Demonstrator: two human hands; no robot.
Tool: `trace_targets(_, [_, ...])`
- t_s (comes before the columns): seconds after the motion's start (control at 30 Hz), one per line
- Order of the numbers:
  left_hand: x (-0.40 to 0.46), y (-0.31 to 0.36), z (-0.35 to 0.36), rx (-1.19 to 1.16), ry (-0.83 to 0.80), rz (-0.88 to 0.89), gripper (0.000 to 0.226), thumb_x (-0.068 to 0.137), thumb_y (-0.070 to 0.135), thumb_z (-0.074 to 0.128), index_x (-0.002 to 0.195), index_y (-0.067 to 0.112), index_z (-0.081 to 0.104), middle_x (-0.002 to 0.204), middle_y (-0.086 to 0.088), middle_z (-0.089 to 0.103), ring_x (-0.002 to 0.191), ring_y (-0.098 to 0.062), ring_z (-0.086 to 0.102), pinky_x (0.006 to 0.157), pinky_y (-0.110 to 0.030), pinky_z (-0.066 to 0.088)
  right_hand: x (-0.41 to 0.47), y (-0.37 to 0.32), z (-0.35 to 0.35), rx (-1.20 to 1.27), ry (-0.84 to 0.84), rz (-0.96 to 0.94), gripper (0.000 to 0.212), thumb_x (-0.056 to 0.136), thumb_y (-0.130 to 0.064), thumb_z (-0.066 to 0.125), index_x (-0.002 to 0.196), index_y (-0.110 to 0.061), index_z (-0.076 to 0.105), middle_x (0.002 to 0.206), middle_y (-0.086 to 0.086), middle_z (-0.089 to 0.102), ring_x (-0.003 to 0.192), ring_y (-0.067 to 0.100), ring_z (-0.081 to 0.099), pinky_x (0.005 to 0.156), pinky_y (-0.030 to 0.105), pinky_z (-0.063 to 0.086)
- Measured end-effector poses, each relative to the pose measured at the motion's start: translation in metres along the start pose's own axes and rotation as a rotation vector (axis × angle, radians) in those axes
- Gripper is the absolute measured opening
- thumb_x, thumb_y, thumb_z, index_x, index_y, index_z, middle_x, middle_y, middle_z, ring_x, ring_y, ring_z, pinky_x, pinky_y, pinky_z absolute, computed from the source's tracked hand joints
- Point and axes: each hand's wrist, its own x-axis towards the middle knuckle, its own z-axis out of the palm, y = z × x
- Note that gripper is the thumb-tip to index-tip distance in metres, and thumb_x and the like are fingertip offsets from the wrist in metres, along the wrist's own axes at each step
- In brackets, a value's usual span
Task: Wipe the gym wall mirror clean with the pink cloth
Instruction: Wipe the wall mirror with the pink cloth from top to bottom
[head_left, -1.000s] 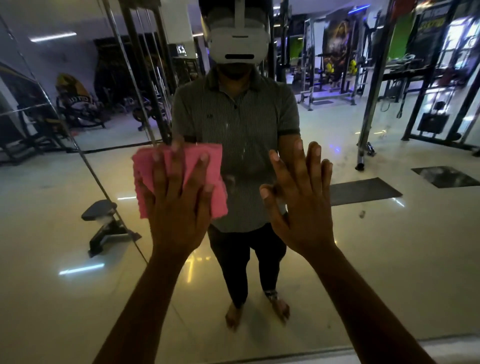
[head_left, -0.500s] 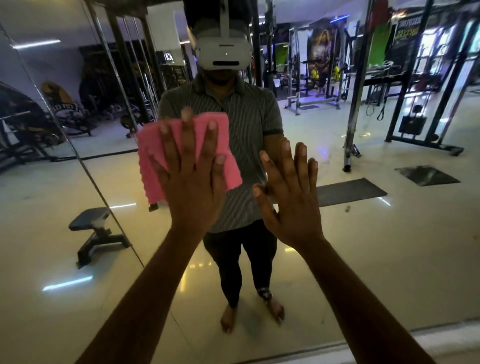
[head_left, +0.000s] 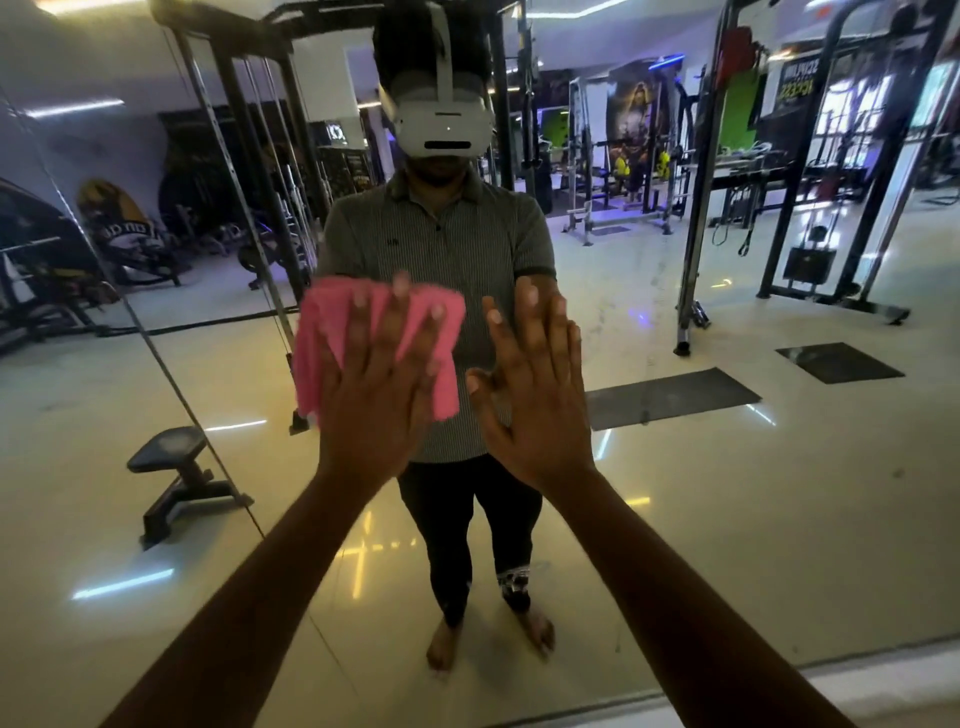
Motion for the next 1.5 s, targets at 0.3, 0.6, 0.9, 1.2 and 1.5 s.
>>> trace_targets(0.3, [0.021, -0.007, -0.004, 0.069, 0.124, -0.316, 0.067, 0.117, 0.045, 0.04, 0.172, 0.012, 0.02, 0.179, -0.025, 0.008, 0.166, -0.047, 0.004, 0.131, -0.071, 0.006, 0.012, 0.041, -0.016, -0.163, 0.039, -0.014, 0.082, 0.106, -0.061, 0.062, 0.171, -0.018, 0.034, 0.181, 0.02, 0.016, 0.167, 0.05, 0.01, 0.129, 0.076, 0.01])
trace_targets(0.6, [-0.02, -0.007, -0.008, 0.134, 0.101, -0.242, 0.072, 0.113, 0.047, 0.044, 0.172, 0.016, 0.016, 0.179, -0.024, 0.011, 0.165, -0.048, 0.011, 0.131, -0.07, 0.001, 0.01, 0.047, -0.013, -0.171, 0.04, -0.026, 0.081, 0.106, -0.062, 0.061, 0.171, -0.023, 0.033, 0.181, 0.018, 0.018, 0.168, 0.046, 0.009, 0.131, 0.074, 0.009])
trace_targets(0.9, [-0.078, 0.012, 0.023, 0.043, -0.129, 0.026, 0.081, 0.108, 0.036, 0.064, 0.172, 0.024, 0.017, 0.181, -0.015, 0.008, 0.166, -0.046, 0.006, 0.127, -0.078, 0.008, 0.01, 0.049, -0.015, -0.19, 0.036, -0.025, 0.081, 0.106, -0.061, 0.063, 0.17, -0.021, 0.035, 0.179, 0.02, 0.021, 0.167, 0.048, 0.015, 0.13, 0.074, 0.011])
trace_targets(1.2, [-0.031, 0.018, 0.025, -0.046, -0.018, -0.033, 0.07, 0.116, 0.051, 0.038, 0.174, 0.031, 0.004, 0.182, -0.007, -0.01, 0.167, -0.042, -0.006, 0.128, -0.077, 0.0, 0.01, 0.04, -0.017, -0.241, 0.013, 0.002, 0.078, 0.108, -0.059, 0.059, 0.17, -0.017, 0.036, 0.177, 0.027, 0.022, 0.164, 0.055, 0.016, 0.13, 0.075, 0.01])
trace_targets(1.5, [-0.017, 0.018, 0.028, -0.125, 0.151, -0.364, 0.067, 0.116, 0.047, 0.04, 0.174, 0.028, 0.011, 0.18, -0.016, 0.007, 0.165, -0.051, 0.007, 0.126, -0.08, 0.007, 0.012, 0.035, -0.024, -0.283, -0.019, -0.006, 0.081, 0.109, -0.055, 0.06, 0.171, -0.017, 0.024, 0.178, 0.028, 0.018, 0.166, 0.052, 0.011, 0.134, 0.069, 0.004])
